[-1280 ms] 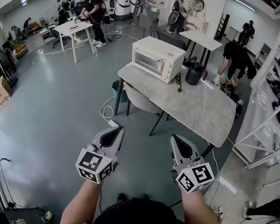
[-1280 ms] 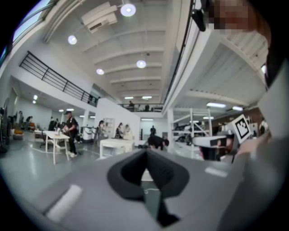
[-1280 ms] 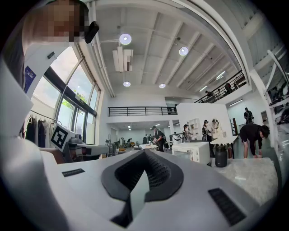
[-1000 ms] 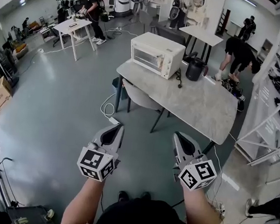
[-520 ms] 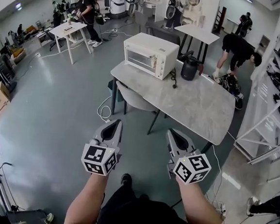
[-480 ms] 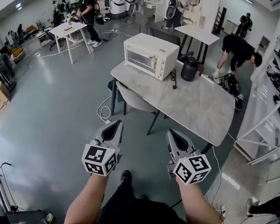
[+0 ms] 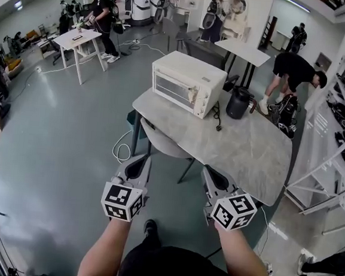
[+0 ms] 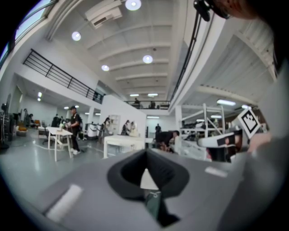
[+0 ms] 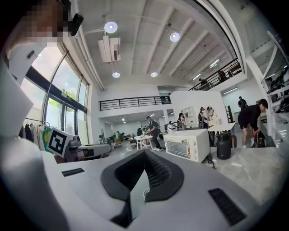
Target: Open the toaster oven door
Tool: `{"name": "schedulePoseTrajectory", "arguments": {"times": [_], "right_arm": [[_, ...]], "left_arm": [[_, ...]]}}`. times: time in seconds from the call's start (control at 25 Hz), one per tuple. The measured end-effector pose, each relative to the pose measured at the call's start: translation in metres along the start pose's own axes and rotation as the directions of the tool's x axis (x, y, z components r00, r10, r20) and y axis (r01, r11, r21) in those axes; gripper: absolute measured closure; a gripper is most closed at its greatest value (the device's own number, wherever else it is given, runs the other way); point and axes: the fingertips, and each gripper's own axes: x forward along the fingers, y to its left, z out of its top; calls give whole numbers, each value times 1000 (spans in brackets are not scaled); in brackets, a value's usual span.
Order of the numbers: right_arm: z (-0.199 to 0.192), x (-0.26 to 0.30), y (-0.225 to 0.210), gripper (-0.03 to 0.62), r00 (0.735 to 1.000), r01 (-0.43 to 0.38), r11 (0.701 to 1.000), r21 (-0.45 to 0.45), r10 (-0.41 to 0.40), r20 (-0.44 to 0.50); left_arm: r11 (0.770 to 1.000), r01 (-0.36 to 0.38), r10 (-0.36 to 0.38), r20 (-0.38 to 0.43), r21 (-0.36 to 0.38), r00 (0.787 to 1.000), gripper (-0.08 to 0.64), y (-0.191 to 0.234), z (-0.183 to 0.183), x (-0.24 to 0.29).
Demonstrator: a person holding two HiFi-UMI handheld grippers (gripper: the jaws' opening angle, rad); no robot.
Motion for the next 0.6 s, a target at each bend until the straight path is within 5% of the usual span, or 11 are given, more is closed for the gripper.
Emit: {"name": "schedulePoseTrajectory", "arguments": {"times": [0.4, 0.6], "right_arm": [[15, 144, -26, 600, 999, 29, 999, 21, -28, -41], [18, 186, -52, 600, 998, 45, 998, 36, -43, -50]], "left_arm": [[999, 52, -51, -50, 12, 997, 554, 115, 9, 88], [996, 90, -88, -65, 18, 994, 554, 139, 11, 134]]}}
